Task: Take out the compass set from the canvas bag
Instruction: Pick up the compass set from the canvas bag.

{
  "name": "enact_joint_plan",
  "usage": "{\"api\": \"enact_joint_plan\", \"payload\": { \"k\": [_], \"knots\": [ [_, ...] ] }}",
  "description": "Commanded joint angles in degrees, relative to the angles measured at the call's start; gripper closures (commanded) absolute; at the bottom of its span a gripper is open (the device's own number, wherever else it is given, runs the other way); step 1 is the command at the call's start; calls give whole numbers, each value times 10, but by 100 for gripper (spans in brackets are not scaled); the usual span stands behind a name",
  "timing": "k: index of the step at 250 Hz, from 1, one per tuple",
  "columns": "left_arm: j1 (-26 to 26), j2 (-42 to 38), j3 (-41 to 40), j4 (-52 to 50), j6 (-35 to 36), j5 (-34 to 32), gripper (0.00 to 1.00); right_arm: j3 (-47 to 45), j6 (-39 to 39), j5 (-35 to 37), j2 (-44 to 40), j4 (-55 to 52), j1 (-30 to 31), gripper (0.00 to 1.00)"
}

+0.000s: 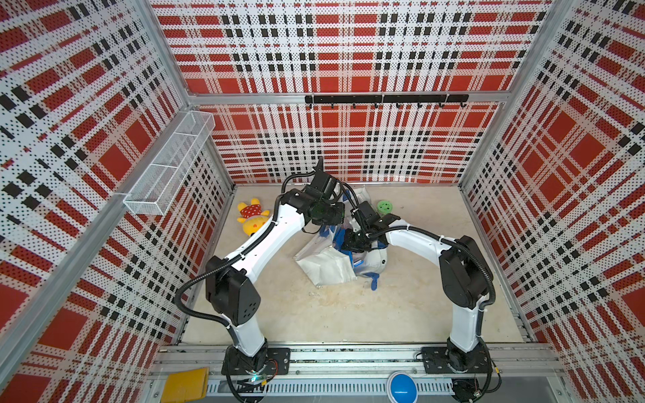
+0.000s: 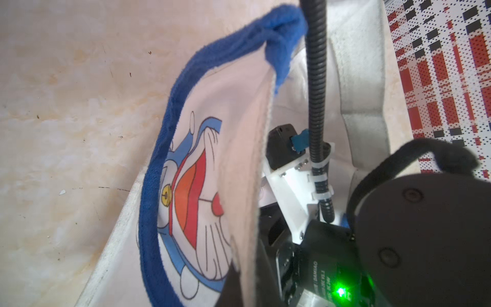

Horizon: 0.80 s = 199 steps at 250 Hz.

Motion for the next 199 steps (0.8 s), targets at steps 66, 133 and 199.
{"api": "enact_joint_plan", "payload": {
  "k": [66,133,199],
  "knots": [
    [3,3,35,30,-2,16,100,-50,12,-9,-133,26,-3,89],
    [4,9,40,31,-1,20,100,-110,-34,-43,-247,2,-73,89],
    [7,11,41,37,3,24,100,-69,-123,-19,-291,-131,-220,89]
  ]
}}
